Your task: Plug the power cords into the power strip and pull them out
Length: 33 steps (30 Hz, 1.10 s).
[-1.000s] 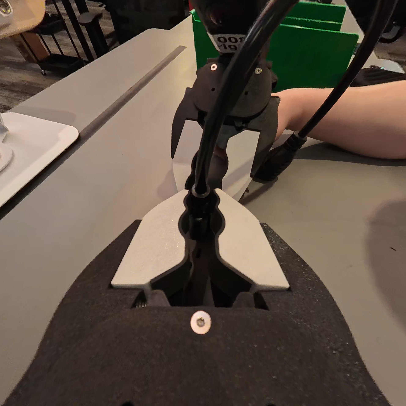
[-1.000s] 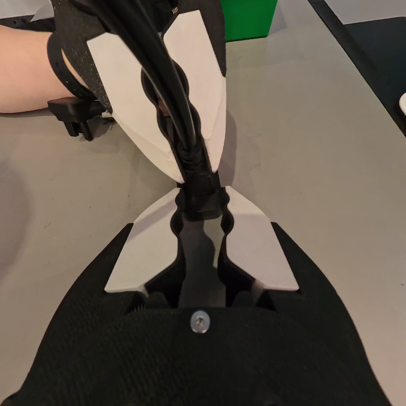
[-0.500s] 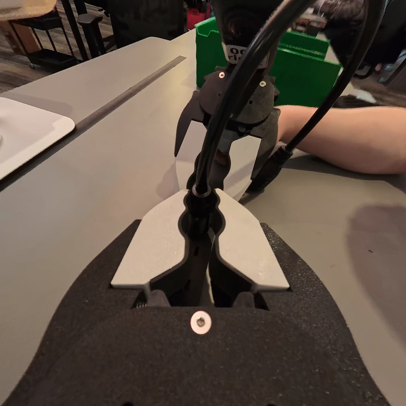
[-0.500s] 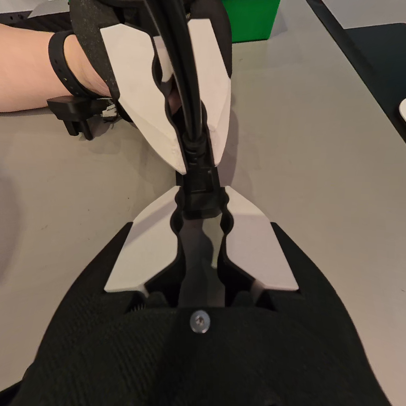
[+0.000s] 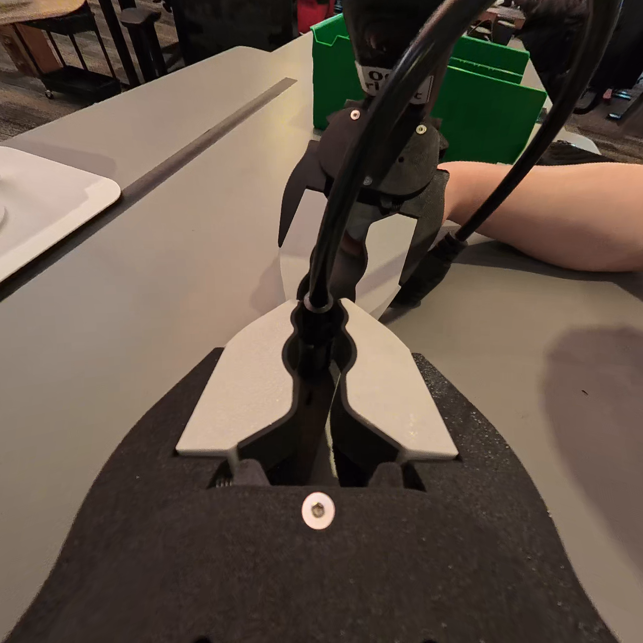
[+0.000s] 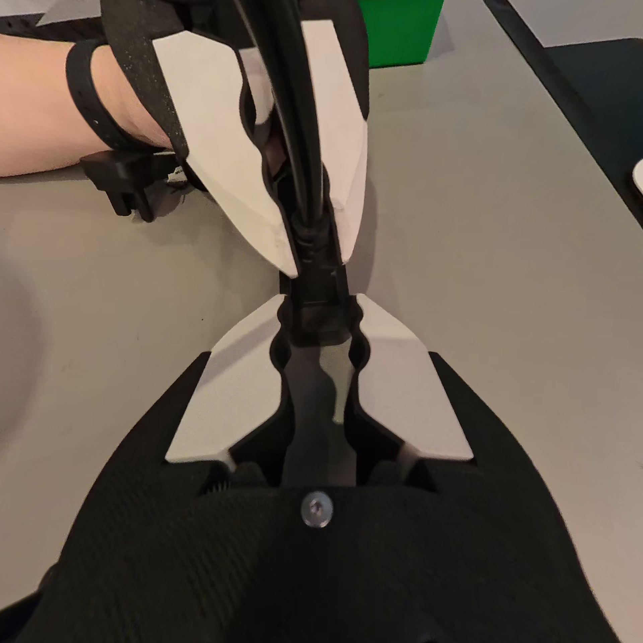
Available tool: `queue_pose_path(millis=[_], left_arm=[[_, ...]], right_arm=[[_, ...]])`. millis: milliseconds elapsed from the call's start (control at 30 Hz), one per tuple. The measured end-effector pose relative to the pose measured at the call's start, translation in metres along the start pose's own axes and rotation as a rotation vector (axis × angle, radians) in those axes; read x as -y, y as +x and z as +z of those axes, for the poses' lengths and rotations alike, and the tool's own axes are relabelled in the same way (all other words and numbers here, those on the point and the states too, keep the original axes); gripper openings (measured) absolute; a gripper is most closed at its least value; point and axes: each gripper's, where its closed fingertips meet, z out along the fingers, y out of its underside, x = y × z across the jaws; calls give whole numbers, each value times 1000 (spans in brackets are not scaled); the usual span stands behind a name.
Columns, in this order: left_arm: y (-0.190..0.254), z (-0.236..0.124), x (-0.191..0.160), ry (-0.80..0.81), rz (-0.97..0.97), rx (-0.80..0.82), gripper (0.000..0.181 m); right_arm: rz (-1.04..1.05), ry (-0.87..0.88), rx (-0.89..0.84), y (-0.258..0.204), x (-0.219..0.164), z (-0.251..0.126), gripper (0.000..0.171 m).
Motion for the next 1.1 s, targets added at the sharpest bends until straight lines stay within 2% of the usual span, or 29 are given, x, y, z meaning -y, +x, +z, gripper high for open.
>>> queue_pose_path(millis=[300,600,633,667,700,767,900,1100], left_arm=[[9,4,1,50,1,-93,16],[10,4,2,59,9,-100,16],[8,4,2,54,0,-85,25],[4,7,-1,33,-12,-63,41],[4,9,-3,8,-13,-62,44],[8,10,-4,5,4,-76,29],[8,10,-2,14,27,-50,20],[4,12,-1,6,-26,-23,20]], right_arm=[[-19,14,7,-6,7,5,34],[-47,12,-34,-8,7,6,30],[-35,12,-35,-8,7,6,30],[-19,14,-26,-8,7,5,30],[0,16,-10,-9,6,4,30],[23,16,-3,-8,5,2,30],[-28,13,-36,-9,4,2,30],[13,15,-44,-5,4,1,31]])
